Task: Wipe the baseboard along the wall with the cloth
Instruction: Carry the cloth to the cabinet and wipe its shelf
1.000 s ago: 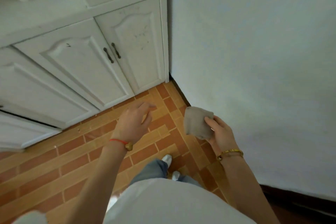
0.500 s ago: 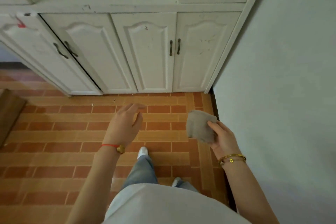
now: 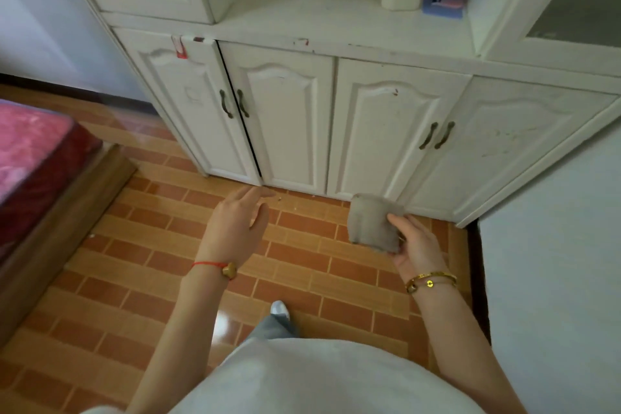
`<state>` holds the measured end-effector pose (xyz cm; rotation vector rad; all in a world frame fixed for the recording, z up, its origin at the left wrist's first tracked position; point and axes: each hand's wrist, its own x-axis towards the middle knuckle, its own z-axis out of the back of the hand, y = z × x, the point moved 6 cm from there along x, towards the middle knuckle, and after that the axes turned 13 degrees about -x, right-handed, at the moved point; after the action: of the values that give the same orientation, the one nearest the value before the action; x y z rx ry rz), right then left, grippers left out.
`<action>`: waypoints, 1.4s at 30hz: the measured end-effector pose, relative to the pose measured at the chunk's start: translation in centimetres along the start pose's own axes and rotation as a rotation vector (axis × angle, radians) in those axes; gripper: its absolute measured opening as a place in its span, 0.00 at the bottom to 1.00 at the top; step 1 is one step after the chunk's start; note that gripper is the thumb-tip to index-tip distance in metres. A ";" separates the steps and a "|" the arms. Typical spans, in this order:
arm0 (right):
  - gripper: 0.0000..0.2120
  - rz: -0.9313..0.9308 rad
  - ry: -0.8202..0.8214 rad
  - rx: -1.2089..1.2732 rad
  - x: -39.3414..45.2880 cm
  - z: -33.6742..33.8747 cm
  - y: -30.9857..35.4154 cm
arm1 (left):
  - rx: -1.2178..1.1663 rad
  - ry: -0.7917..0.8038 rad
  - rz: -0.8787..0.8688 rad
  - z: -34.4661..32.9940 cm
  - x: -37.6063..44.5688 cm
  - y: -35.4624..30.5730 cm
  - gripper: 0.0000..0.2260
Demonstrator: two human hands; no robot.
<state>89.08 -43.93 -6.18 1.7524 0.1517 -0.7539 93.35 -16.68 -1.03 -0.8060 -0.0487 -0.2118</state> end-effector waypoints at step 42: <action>0.07 0.124 0.028 -0.005 37.8 -34.7 26.3 | -0.017 -0.111 -0.183 12.0 52.8 15.3 0.11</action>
<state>145.16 -31.52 -1.13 1.7509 0.0637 -0.6384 148.55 -6.67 2.95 -0.8300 -0.2258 -0.3401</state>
